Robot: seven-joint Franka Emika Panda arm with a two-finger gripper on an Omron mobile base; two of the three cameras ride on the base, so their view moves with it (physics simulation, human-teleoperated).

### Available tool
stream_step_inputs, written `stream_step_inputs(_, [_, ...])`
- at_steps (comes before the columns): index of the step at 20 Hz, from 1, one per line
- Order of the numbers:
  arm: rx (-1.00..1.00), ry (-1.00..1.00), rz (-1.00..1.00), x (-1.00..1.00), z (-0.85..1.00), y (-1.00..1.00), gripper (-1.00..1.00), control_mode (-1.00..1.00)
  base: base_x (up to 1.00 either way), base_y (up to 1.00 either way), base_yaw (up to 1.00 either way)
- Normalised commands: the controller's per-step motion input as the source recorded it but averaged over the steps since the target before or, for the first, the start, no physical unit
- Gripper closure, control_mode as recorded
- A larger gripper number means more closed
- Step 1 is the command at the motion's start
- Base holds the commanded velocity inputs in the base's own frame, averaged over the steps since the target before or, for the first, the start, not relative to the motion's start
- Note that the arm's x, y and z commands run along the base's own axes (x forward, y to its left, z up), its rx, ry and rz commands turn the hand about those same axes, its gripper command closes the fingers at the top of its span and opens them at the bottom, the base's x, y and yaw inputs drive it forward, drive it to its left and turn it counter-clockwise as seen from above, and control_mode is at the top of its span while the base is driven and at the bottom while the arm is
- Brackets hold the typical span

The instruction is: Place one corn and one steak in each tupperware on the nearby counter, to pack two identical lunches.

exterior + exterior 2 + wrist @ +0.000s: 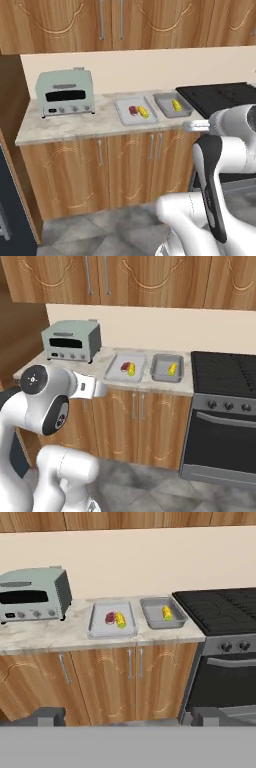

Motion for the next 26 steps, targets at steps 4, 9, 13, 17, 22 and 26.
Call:
stream_step_inputs(4, [0.0,0.0,0.0,0.0,0.0,0.0,-1.0,1.0,-0.94,0.24,0.0])
stream_step_inputs(9, [0.0,0.0,0.0,0.0,0.0,0.0,-1.0,1.0,-0.59,0.63,0.0])
stream_step_inputs(13, [0.0,0.0,0.0,0.0,0.0,0.0,-1.0,1.0,-0.21,1.0,0.0])
stream_step_inputs(17, [0.0,0.0,0.0,0.0,0.0,0.0,-1.0,1.0,-0.39,1.0,0.01])
stream_step_inputs(22, [0.0,0.0,0.0,0.0,0.0,0.0,-1.0,1.0,-0.89,0.82,0.0])
stream_step_inputs(26, [0.0,0.0,0.0,0.0,0.0,0.0,-1.0,1.0,-0.28,0.97,0.0])
